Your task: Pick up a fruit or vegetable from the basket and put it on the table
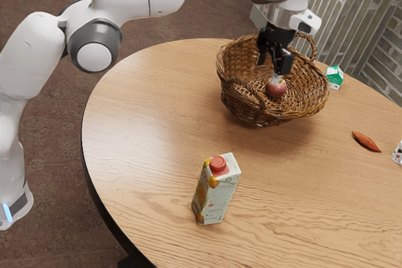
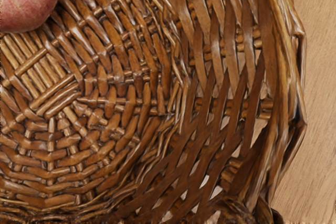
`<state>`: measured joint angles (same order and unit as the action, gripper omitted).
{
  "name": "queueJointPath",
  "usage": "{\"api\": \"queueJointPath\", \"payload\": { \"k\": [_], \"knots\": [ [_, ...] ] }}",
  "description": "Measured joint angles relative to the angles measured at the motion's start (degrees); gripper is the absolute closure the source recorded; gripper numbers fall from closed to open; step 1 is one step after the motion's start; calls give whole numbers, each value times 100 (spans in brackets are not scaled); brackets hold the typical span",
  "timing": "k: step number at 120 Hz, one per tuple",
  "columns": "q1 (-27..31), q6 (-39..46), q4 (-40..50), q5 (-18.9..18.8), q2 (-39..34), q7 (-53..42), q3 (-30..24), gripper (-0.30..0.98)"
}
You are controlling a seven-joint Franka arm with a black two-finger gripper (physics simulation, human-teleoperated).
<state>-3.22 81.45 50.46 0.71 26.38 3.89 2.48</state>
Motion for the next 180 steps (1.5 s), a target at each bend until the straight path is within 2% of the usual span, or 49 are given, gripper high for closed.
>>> {"api": "queueJointPath", "payload": {
  "k": [63, 92, 108, 133, 154, 180],
  "knots": [
    [-3, -252, 85, -17, -38, 381, 10, 0],
    [129, -101, 263, -16, 240, 476, 9, 0],
    [262, 286, 238, -12, 316, 502, 76, 0],
    [276, 1491, 222, -17, 864, 476, 97, 0],
    [371, 2237, 115, -28, 940, 412, 249, 0],
    [399, 2825, 106, -465, 1091, 199, 265, 0]
  ]
}}
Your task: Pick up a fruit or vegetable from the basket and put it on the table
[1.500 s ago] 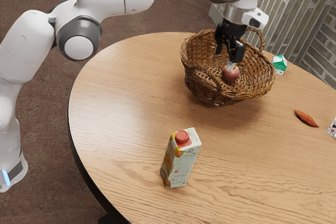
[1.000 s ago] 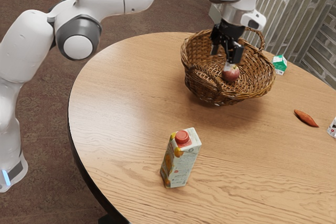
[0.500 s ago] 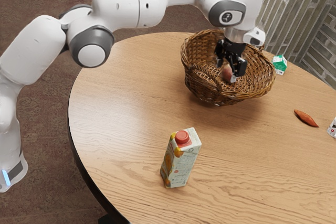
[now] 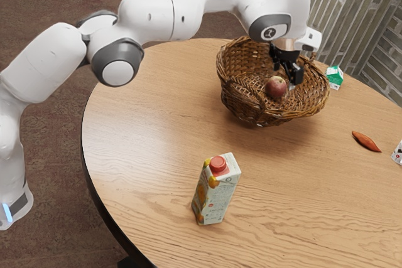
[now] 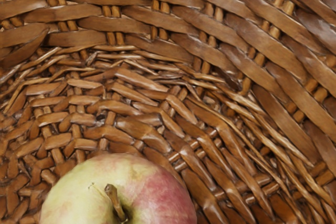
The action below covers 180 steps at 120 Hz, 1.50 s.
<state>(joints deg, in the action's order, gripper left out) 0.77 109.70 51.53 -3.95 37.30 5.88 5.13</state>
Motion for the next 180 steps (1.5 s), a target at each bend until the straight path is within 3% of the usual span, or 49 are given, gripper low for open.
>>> {"api": "queueJointPath", "payload": {
  "k": [30, 91, 155, 170, 180],
  "knots": [
    [2, 554, 0, -237, 319, -180, 192, 0],
    [32, 919, 0, -226, 631, -381, 166, 0],
    [223, 482, -2, 213, 619, -458, 130, 0],
    [227, 386, -3, 233, 610, -471, 191, 31],
    [241, 319, -9, 218, 589, -471, 196, 41]
  ]
}}
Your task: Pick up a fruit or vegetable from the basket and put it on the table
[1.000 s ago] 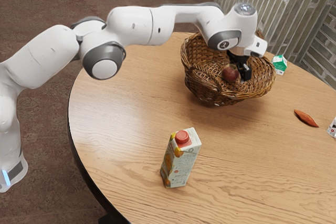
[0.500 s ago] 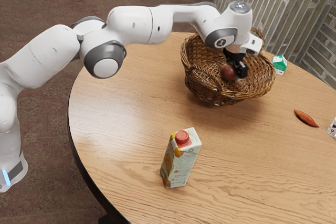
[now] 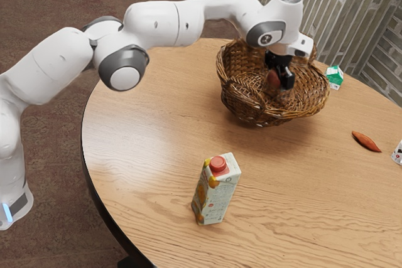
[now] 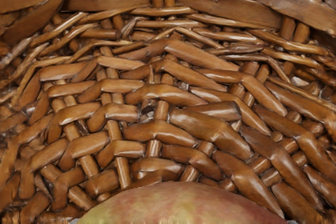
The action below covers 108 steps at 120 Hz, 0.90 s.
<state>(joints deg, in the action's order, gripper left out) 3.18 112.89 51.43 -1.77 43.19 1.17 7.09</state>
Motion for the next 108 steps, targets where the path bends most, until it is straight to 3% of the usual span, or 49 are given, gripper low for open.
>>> {"api": "queueJointPath", "payload": {
  "k": [12, 24, 31, 39, 63, 86, 108],
  "knots": [
    [-165, -504, -420, -12, -626, 19, -160, 47],
    [-885, -1187, -502, -43, -1559, 94, -300, 53],
    [-1434, -1567, -456, -57, -1738, 167, -329, 58],
    [-1663, -1891, -387, -41, -1793, 247, -385, 63],
    [-1744, -2411, -235, 146, -1805, 489, -674, 27],
    [-1742, -2582, -228, 320, -1754, 645, -722, 9],
    [-1651, -2677, -110, 437, -1719, 762, -773, 3]
  ]
}}
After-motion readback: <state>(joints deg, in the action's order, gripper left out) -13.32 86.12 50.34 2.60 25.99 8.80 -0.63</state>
